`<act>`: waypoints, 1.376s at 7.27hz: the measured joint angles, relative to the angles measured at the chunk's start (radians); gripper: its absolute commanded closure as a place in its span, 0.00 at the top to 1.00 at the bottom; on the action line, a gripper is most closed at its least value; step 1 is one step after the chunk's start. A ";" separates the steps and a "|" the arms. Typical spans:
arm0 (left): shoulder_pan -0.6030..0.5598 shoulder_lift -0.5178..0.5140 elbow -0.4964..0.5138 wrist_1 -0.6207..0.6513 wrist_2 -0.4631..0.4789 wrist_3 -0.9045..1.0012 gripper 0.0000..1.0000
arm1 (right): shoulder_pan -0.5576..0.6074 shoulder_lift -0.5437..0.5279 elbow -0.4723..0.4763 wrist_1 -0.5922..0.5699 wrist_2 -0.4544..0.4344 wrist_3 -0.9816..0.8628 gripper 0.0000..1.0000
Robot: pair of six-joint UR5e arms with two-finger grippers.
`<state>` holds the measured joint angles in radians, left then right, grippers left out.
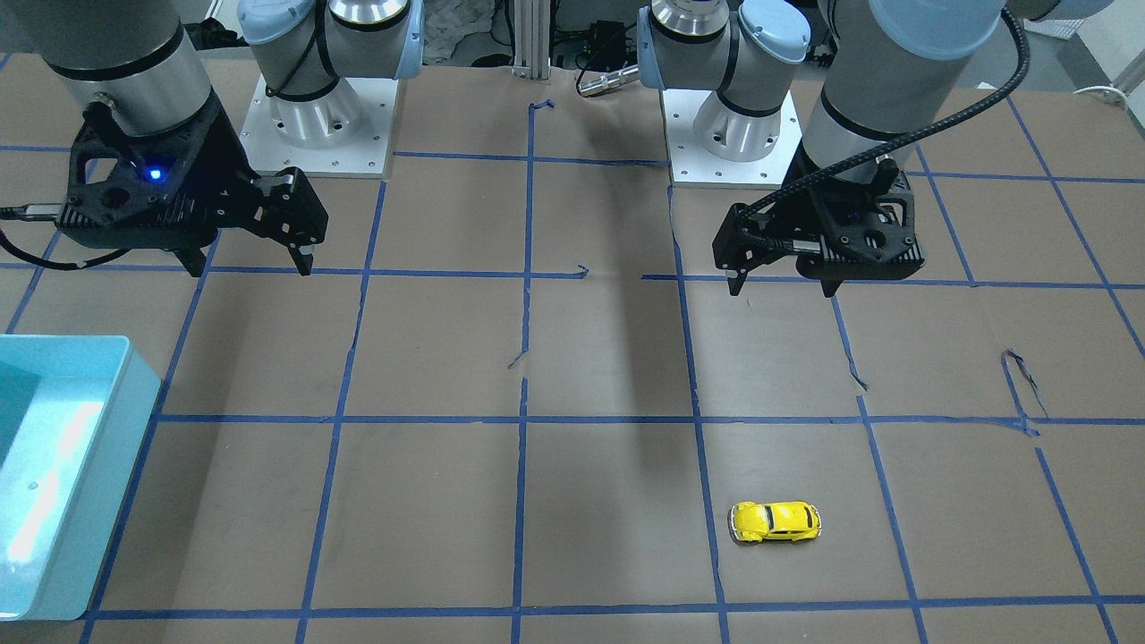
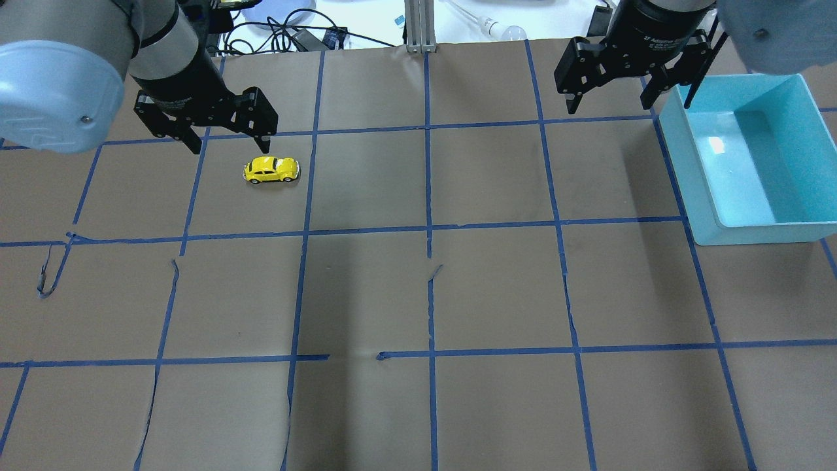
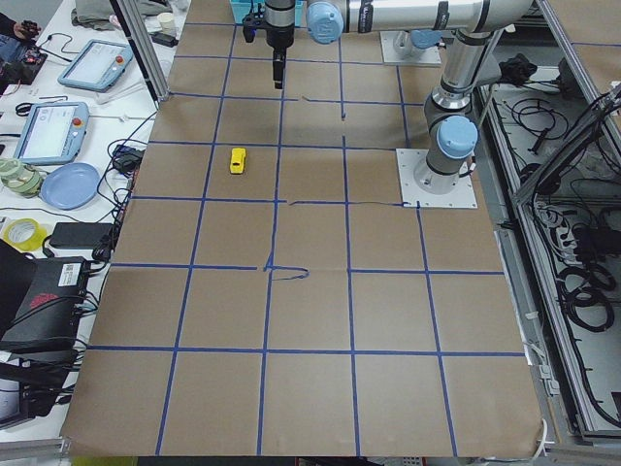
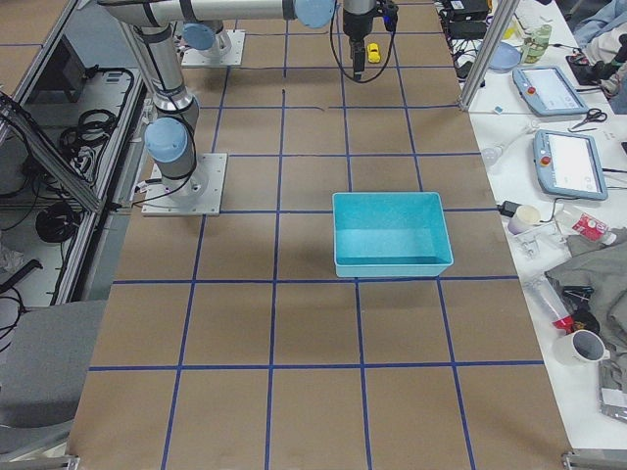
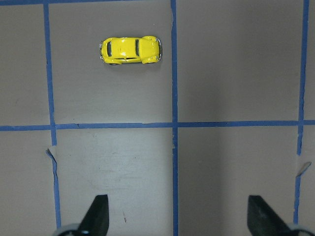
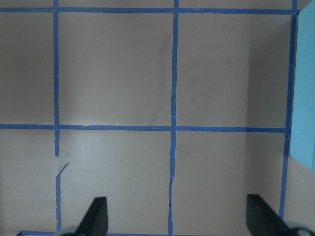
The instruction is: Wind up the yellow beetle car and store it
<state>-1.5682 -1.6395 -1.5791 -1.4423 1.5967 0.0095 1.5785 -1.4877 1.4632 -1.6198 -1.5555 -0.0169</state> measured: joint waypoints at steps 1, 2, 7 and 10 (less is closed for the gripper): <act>0.001 -0.001 -0.001 -0.003 0.000 0.001 1.00 | 0.000 0.000 0.000 0.000 0.000 0.000 1.00; 0.002 -0.001 -0.003 -0.005 0.000 0.001 1.00 | 0.000 0.001 0.000 0.000 0.000 0.000 1.00; 0.007 -0.010 -0.028 0.009 0.000 -0.019 1.00 | 0.000 0.001 0.000 0.000 0.000 0.000 1.00; 0.022 -0.064 -0.033 0.125 0.009 -0.217 1.00 | 0.000 0.001 0.001 0.000 0.000 0.000 1.00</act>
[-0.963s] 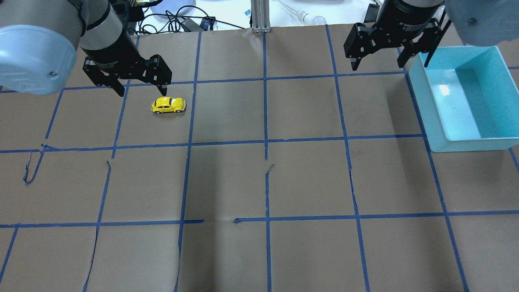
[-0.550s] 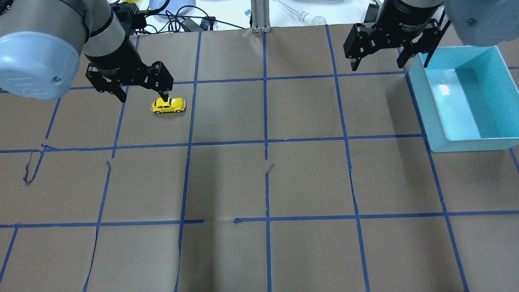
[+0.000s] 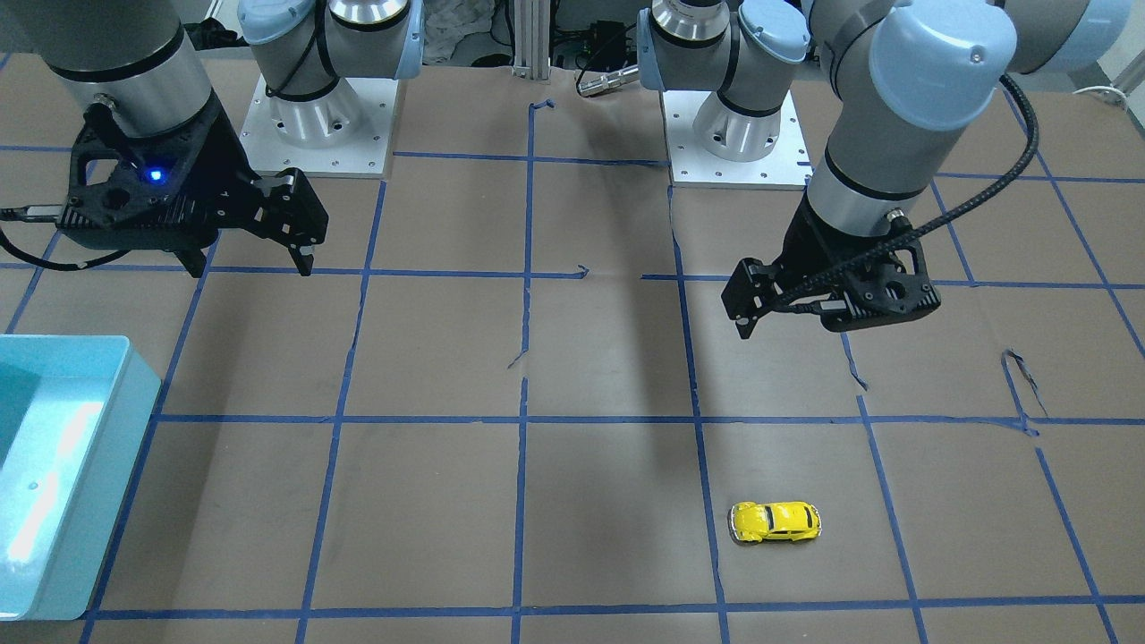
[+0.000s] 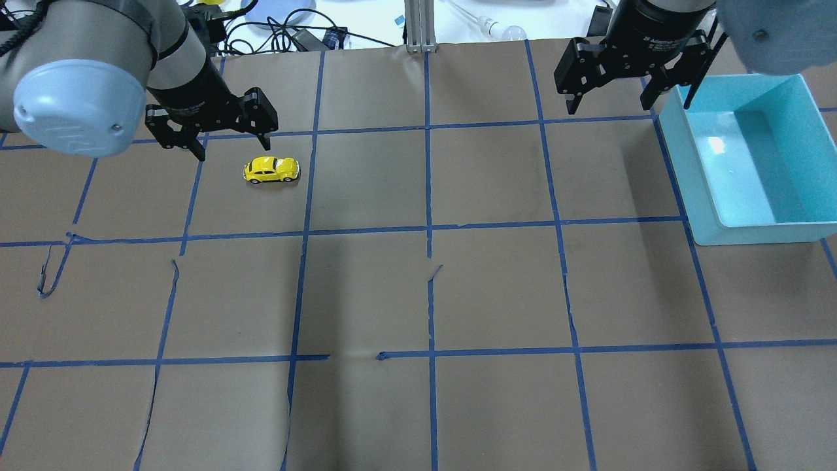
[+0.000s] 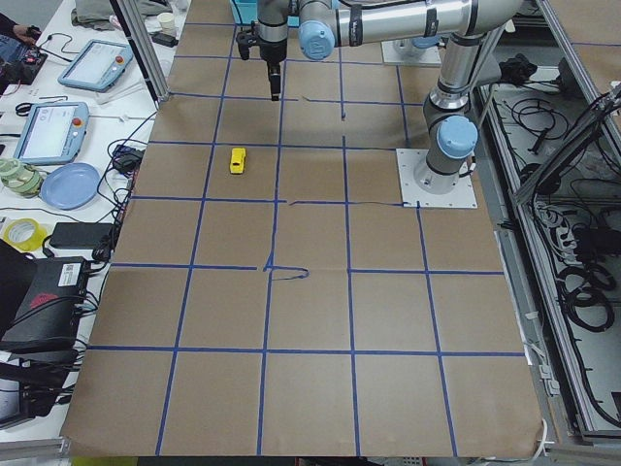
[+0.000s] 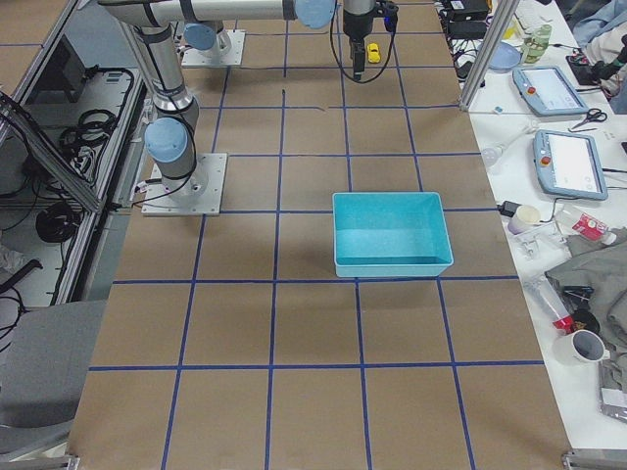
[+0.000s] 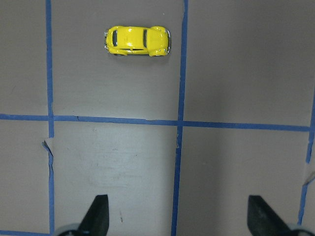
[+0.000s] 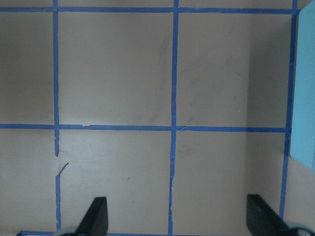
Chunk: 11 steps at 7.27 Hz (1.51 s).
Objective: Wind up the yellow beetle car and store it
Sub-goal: 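Lower the left gripper down over the yellow beetle car, then close the left gripper around the yellow car's body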
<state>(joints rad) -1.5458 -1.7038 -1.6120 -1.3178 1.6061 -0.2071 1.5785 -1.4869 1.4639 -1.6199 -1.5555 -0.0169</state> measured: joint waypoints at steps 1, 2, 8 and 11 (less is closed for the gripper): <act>0.002 -0.019 -0.003 0.055 0.003 -0.114 1.00 | 0.000 0.000 0.000 0.000 0.000 0.000 1.00; 0.003 -0.036 -0.009 0.103 0.005 -0.260 1.00 | 0.000 0.000 0.000 0.000 0.000 0.000 1.00; 0.044 -0.228 -0.024 0.241 0.012 -0.979 1.00 | 0.000 -0.001 0.000 0.000 0.000 0.000 1.00; 0.045 -0.341 -0.004 0.322 0.010 -1.143 1.00 | 0.000 -0.001 0.001 0.000 0.000 0.000 1.00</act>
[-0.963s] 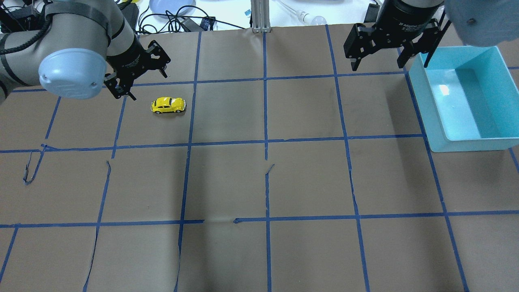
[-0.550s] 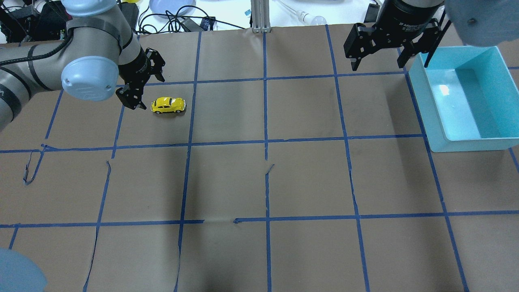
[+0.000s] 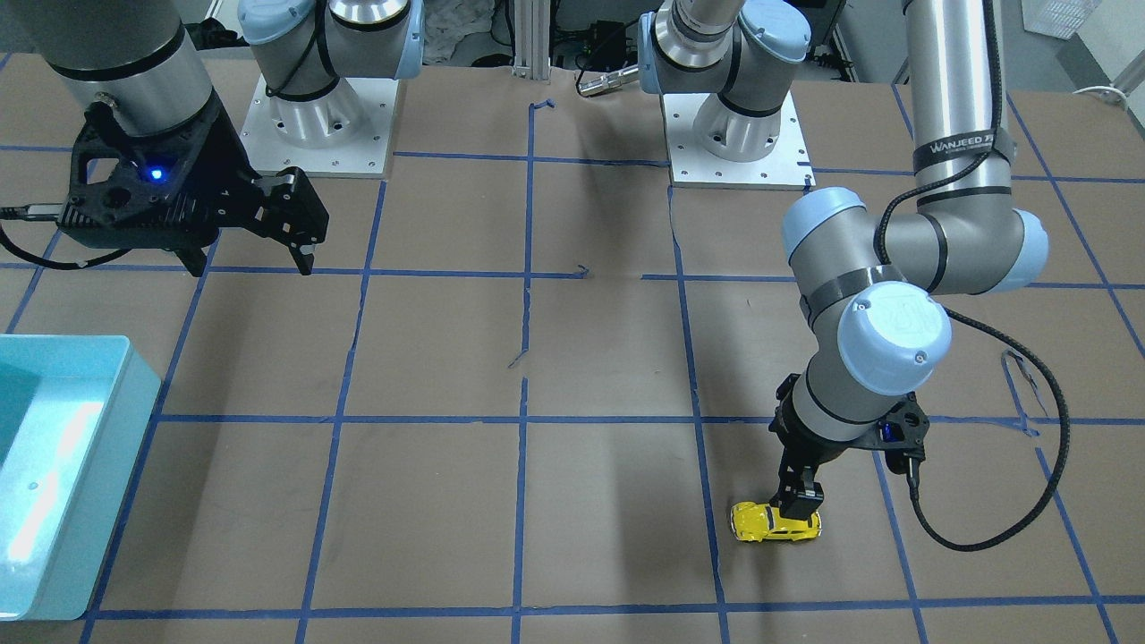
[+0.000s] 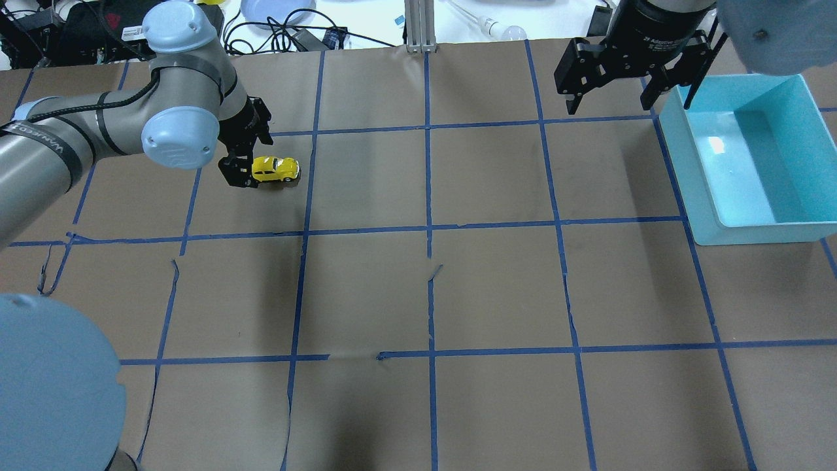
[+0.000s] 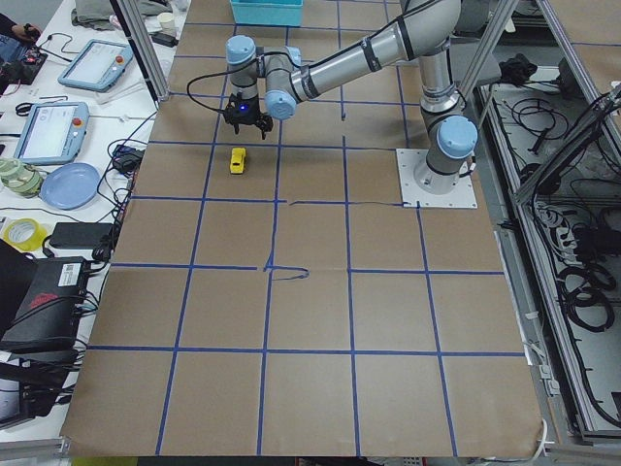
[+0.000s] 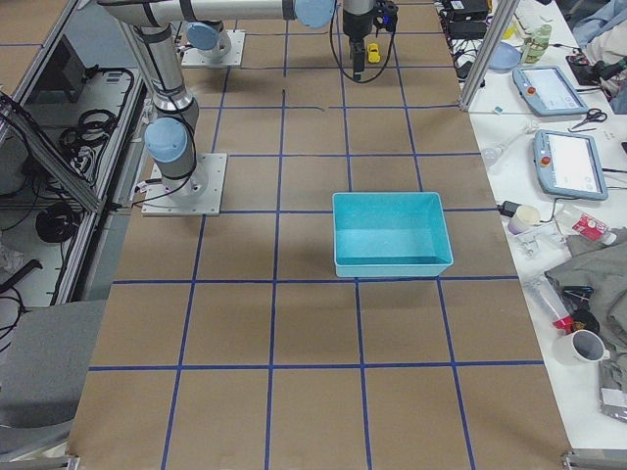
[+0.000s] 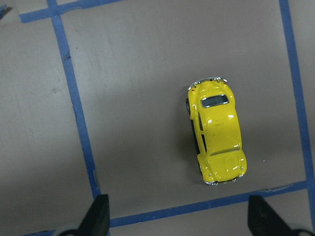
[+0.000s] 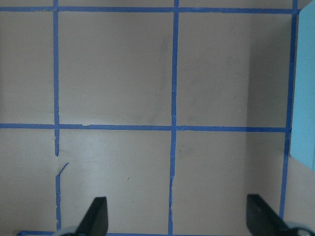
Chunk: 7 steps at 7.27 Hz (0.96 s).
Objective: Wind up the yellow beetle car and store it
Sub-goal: 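Close the left gripper around the yellow car's body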
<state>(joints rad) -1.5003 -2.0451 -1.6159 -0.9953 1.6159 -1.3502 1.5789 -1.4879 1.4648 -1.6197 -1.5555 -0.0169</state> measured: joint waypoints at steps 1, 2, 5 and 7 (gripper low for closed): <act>0.000 -0.032 0.006 0.040 0.000 -0.008 1.00 | 0.000 0.000 0.000 0.000 0.000 0.000 1.00; 0.001 -0.059 0.016 0.060 0.001 -0.010 1.00 | 0.000 0.001 0.000 0.000 0.000 0.000 1.00; 0.013 -0.119 0.049 0.078 0.006 -0.012 1.00 | 0.000 0.001 0.000 0.000 0.000 0.000 1.00; 0.019 -0.134 0.053 0.093 0.004 -0.041 1.00 | 0.000 0.002 0.000 0.000 0.000 0.000 1.00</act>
<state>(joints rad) -1.4813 -2.1792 -1.5631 -0.9019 1.6200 -1.3914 1.5789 -1.4864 1.4650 -1.6199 -1.5555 -0.0169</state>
